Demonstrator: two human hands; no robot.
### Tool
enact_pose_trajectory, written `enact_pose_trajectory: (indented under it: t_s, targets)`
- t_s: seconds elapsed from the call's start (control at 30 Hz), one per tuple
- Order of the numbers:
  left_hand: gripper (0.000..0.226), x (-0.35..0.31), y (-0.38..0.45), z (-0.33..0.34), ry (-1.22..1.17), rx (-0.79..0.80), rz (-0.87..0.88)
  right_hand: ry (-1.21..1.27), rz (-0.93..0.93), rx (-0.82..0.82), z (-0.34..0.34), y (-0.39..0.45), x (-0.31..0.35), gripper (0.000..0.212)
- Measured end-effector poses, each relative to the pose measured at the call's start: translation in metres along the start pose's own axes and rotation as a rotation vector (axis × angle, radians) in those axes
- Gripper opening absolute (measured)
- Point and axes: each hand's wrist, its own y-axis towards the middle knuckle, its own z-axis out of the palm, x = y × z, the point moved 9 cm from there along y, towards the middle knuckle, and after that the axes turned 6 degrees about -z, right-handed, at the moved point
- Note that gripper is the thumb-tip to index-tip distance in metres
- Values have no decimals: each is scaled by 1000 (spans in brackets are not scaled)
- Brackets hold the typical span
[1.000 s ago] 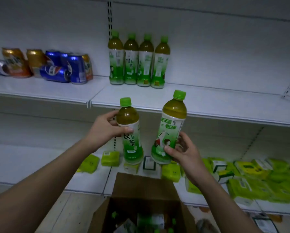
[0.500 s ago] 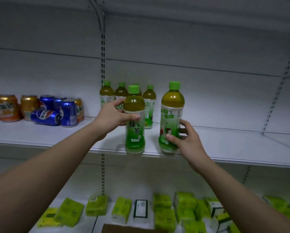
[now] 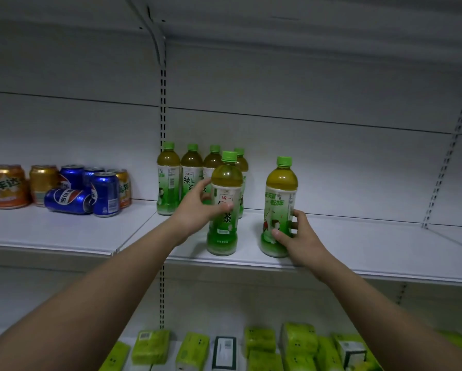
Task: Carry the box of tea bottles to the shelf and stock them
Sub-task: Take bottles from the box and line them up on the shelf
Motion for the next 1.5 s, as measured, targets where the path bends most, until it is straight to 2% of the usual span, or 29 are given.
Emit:
enact_pose_trajectory:
  t_s: [0.1, 0.2, 0.3, 0.47, 0.63, 0.77, 0.9, 1.03, 1.17, 1.33, 1.5]
  targets:
    - [99, 29, -7, 10, 166, 87, -82, -44, 0, 6, 0, 1, 0, 61]
    - [90, 46, -10, 17, 246, 107, -92, -46, -5, -25, -1, 1, 0, 66]
    - [80, 46, -8, 19, 257, 71, -72, -89, -15, -64, -3, 4, -5, 69]
    - [85, 46, 6, 29, 263, 5, -73, -193, -44, -132, -6, 15, -9, 65]
    - [71, 57, 29, 49, 259, -91, -105, -236, -87, -150, -6, 34, -16, 61]
    - [60, 57, 51, 74, 217, -106, -95, -254, -95, -139, -6, 58, -26, 54]
    - [64, 49, 78, 90, 362, -217, -58, -291, -78, -152, -8, 87, -41, 54]
    - [56, 51, 107, 101, 363, -253, -67, -339, -49, -186, -11, 117, -60, 55]
    - [58, 55, 125, 110, 416, -330, -40, -361, -10, -183, -11, 149, -73, 53]
    - [57, 59, 133, 121, 482, -360, 1, -221, -30, -244, -11, 162, -91, 53]
    - [67, 53, 129, 121, 507, -378, 61, -88, -60, -215, -10, 159, -94, 59]
